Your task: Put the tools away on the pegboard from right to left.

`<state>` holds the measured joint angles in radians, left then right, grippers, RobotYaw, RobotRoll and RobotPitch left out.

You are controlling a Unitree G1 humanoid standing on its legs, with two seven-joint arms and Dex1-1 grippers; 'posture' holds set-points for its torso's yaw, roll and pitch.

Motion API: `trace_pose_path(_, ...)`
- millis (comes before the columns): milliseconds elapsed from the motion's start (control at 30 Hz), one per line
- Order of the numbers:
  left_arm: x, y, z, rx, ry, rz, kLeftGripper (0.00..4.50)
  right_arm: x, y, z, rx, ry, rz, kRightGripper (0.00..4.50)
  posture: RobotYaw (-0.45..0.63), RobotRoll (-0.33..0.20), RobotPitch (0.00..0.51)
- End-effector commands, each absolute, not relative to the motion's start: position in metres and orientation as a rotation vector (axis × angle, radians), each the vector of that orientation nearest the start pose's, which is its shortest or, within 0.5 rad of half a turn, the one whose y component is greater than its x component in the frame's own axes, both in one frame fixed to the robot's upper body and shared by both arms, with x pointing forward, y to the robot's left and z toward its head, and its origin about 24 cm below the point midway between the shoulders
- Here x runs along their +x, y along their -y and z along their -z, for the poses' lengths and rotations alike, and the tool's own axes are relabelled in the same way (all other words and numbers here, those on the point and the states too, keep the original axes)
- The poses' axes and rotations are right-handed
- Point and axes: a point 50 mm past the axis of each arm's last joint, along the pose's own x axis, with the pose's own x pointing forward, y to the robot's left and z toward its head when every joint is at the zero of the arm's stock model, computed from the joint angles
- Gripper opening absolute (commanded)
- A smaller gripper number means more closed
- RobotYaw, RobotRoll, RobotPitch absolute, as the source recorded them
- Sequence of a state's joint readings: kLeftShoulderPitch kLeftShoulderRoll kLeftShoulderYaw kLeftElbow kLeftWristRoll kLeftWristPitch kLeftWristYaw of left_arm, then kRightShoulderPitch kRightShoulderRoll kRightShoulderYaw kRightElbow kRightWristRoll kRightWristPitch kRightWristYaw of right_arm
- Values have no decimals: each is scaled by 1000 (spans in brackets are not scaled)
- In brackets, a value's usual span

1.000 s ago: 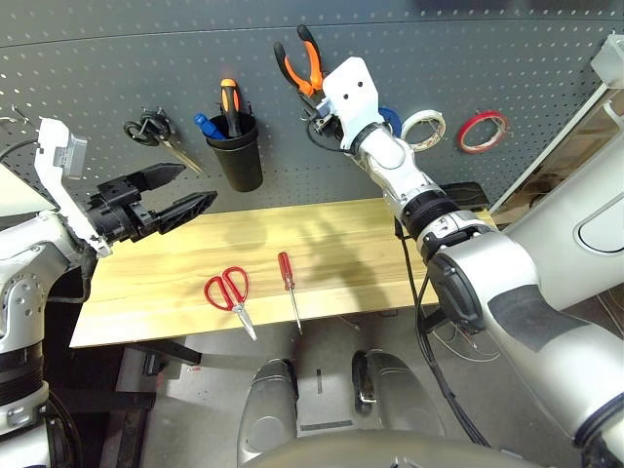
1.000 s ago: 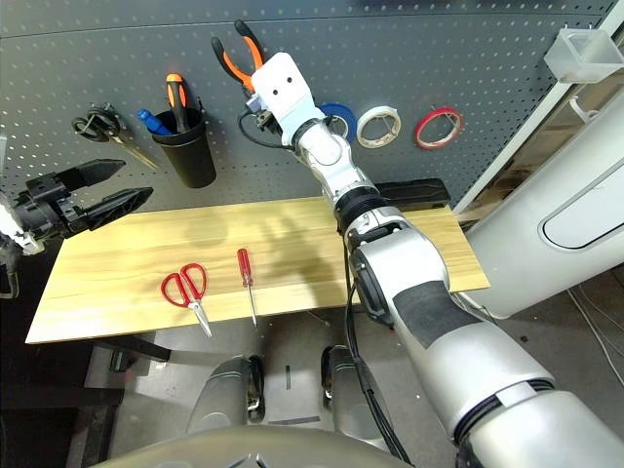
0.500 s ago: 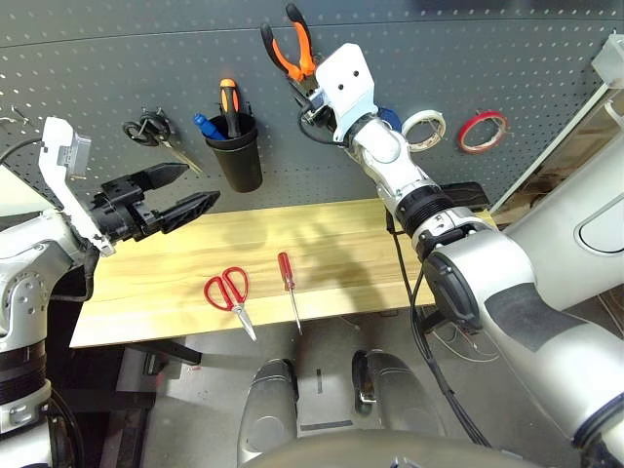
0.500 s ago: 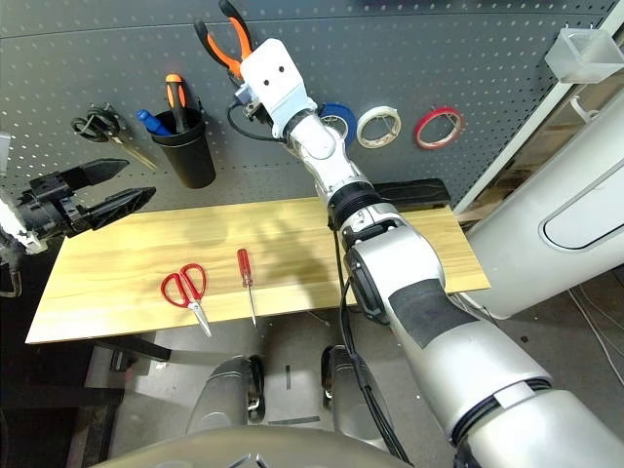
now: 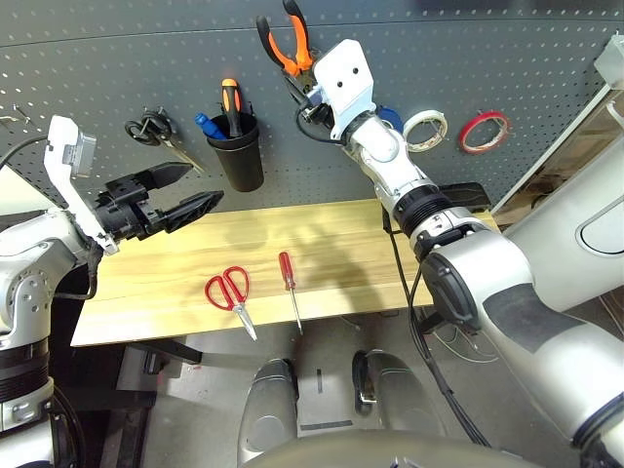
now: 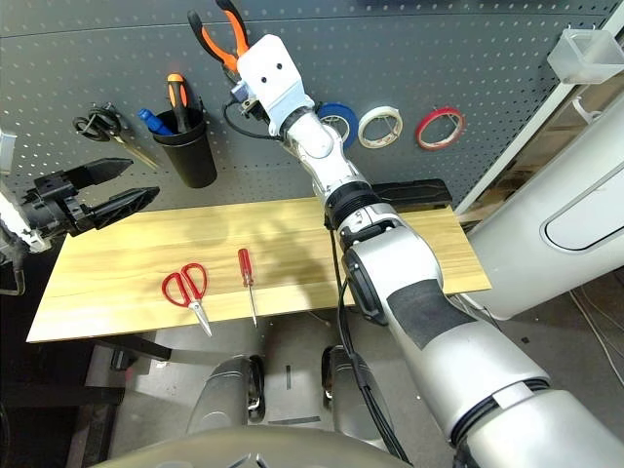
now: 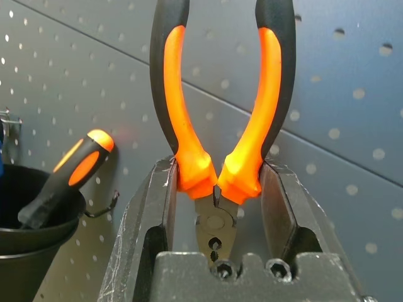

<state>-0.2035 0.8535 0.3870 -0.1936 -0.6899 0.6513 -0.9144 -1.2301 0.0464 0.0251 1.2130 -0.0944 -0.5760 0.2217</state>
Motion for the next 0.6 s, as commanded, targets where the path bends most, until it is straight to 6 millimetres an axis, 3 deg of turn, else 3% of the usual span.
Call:
trace_pose_path(33, 244, -273, -199, 105, -101, 776, 4500, 392, 18, -212, -221, 539, -574, 2016, 67, 0, 108)
trace_pose_path(600, 243, -271, -199, 101, -112, 780, 4500, 396, 26, -187, -185, 410, -567, 2016, 74, 0, 117)
